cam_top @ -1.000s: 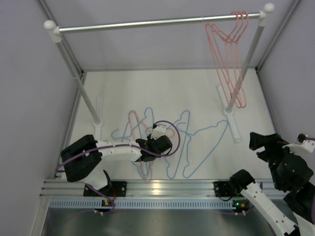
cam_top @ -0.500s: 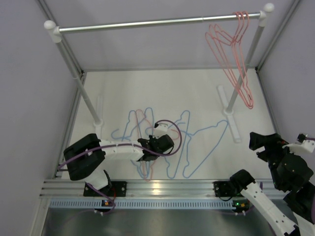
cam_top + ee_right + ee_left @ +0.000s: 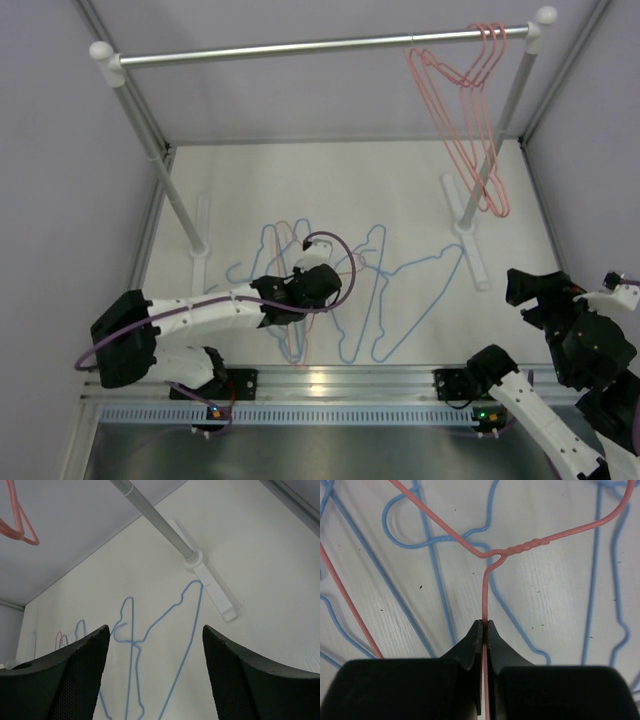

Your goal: Organize the hangers

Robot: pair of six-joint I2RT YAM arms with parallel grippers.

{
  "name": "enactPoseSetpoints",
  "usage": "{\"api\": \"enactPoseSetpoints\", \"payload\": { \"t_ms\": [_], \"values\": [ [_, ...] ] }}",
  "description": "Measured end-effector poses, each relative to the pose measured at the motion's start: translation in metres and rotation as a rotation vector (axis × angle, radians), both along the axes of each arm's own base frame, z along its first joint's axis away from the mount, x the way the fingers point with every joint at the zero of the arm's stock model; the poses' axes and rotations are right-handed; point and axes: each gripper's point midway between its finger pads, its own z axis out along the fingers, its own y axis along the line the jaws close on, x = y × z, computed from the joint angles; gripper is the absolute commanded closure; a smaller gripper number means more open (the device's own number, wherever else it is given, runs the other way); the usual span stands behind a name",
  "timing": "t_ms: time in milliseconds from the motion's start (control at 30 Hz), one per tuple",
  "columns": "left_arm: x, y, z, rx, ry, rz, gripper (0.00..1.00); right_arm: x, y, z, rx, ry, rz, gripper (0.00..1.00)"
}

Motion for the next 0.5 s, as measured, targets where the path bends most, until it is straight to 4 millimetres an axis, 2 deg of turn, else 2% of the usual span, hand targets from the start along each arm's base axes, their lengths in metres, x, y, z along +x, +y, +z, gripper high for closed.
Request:
{"api": "enactPoseSetpoints", "payload": {
  "t_ms": [100, 300, 400, 500],
  "values": [
    [0.002, -0.01, 0.038, -0.09, -0.032, -0.014, 1.0, 0.0, 0.0, 0.0, 0.0, 0.0, 0.0, 0.28],
    [0.009, -0.049, 0.13, -0.317, -0.098, -0.069, 1.0, 0.0, 0.0, 0.0, -0.001, 0.001, 0.0, 0.28],
    [0.012, -0.07, 0.185, -0.44, -0.143, -0.113, 1.0, 0.002, 0.001, 0.002, -0.004, 0.006, 0.001, 0.28],
    [0.017, -0.091, 0.252, -0.577, -0.212, -0.155, 1.0, 0.003, 0.003, 0.007, -0.003, 0.006, 0.005, 0.28]
  ]
}}
